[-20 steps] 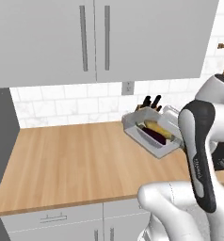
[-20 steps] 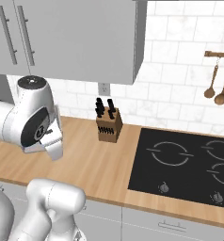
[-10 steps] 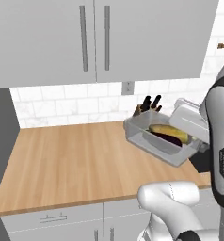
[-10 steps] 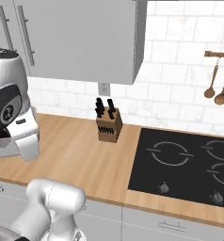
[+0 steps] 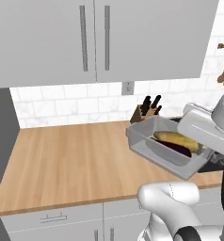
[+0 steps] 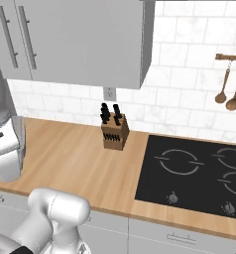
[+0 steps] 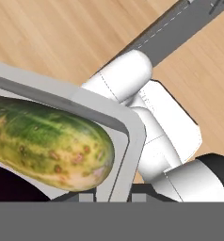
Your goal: Take the meat container that has the fish and place it on the second highest rack of the freezer. Then take the vegetable container that has the eggplant and cucumber and place it on the highest rack of the freezer.
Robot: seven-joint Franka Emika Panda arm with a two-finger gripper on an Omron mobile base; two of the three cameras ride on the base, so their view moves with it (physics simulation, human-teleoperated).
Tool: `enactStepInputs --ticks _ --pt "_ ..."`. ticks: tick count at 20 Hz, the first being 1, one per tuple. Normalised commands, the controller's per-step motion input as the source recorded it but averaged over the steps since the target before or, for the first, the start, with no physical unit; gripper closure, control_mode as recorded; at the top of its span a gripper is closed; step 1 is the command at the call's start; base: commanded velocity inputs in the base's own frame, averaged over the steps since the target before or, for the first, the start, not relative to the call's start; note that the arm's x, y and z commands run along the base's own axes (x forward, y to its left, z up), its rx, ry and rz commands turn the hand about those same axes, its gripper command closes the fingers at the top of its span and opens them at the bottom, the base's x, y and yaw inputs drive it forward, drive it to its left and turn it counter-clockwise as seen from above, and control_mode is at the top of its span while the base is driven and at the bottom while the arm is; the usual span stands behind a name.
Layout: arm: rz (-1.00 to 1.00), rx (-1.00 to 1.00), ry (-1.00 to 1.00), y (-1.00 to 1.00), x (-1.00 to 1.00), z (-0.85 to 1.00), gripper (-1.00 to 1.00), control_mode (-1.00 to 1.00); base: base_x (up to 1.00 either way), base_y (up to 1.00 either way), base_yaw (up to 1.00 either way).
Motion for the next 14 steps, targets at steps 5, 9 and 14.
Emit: enactStepInputs --ticks 5,9,14 --pt "-0.02 0.00 0.00 0.00 -0.04 0.00 1.00 1.00 -0.07 0.00 0.00" --pt "0.00 0.00 0.00 0.00 0.00 0.00 1.00 1.00 -0.99 0.00 -0.01" --pt "0.00 0.00 0.00 0.00 0.00 0.00 1.00 1.00 -0.95 0.22 -0.01"
